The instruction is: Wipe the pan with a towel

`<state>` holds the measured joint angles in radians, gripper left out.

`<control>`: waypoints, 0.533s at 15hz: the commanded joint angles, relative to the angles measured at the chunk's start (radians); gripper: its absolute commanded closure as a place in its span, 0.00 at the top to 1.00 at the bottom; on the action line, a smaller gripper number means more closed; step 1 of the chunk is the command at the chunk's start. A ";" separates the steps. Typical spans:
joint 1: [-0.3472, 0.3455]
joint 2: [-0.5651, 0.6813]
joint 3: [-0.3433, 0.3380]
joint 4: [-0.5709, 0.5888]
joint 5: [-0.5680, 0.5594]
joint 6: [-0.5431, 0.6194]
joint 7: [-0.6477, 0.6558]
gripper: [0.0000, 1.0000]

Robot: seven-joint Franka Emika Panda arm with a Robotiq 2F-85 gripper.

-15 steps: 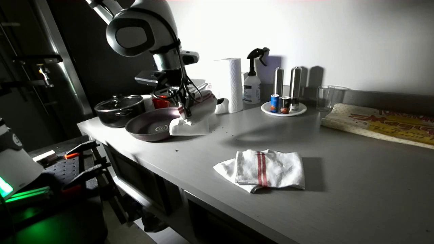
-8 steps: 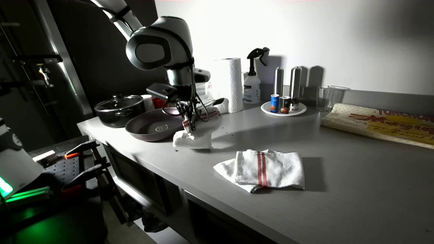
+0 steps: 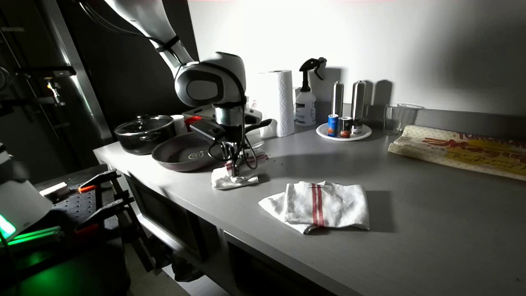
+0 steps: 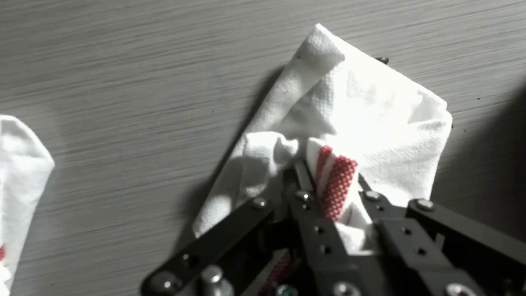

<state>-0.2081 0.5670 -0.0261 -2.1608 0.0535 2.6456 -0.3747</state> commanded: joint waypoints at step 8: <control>-0.008 -0.051 0.030 -0.045 -0.021 0.030 0.002 0.99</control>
<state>-0.2113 0.5774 -0.0110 -2.1435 0.0535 2.6468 -0.3751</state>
